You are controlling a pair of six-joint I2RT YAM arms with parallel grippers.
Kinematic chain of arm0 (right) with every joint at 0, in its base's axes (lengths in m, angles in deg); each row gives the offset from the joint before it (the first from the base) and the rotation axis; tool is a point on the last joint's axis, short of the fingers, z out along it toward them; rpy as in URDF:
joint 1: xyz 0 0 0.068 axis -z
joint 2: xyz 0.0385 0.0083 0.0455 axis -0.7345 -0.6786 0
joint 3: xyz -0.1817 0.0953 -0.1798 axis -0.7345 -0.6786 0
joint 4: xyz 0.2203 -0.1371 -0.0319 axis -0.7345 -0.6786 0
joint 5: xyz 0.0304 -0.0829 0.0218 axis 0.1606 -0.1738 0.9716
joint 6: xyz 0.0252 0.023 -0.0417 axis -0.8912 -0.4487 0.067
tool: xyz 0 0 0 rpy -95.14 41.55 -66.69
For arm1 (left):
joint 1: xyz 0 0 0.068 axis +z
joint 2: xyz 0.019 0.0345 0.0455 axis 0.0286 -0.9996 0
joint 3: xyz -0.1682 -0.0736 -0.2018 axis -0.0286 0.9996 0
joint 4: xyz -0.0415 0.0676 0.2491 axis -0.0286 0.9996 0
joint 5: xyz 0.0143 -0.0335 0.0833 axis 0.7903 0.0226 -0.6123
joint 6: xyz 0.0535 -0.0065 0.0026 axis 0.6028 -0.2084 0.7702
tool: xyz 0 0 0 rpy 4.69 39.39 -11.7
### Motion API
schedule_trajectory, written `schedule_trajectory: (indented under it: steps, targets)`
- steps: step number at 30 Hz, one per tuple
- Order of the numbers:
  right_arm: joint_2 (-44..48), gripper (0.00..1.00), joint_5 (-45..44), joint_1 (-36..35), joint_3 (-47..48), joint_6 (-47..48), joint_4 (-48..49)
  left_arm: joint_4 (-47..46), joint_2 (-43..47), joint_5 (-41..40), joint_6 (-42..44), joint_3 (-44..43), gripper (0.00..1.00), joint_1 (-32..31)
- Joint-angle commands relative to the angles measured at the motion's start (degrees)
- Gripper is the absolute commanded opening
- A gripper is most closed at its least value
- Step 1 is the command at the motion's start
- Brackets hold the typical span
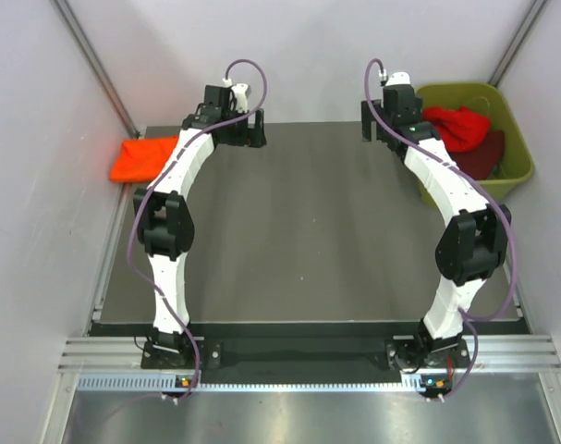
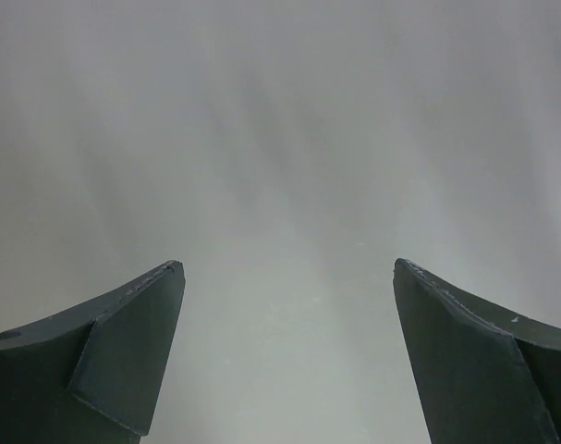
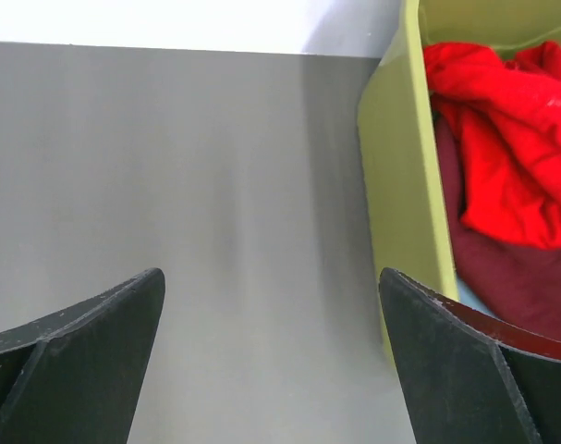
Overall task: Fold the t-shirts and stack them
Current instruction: Grab the tshirt from the pile
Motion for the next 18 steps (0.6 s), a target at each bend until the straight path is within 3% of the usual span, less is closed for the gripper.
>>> schedule_trajectory:
  steps: [1, 6, 10, 13, 18]
  targets:
    - [1.61, 1.0, -0.97, -0.27, 2.89, 5.99, 1.24, -1.78, 2.69, 7.85, -4.29, -2.21, 0.99, 0.1]
    - [0.99, 1.0, -7.98, 1.04, 6.22, 13.73, 6.92, -2.31, 1.46, 11.4, -6.93, -3.18, 0.99, 0.19]
    - [-4.26, 1.0, -7.04, 7.72, 15.79, 7.86, 5.37, -2.22, 2.69, 14.03, -4.82, 1.02, 0.99, 0.45]
    - [-8.65, 1.0, -6.95, 12.99, 18.53, 5.39, 5.11, -2.13, 1.91, 13.33, -2.72, 3.41, 0.91, 0.8]
    - [-13.07, 0.98, -2.74, 20.91, 19.15, 2.84, 2.82, 1.39, 1.19, 12.53, 0.44, 3.23, 0.9, 1.07]
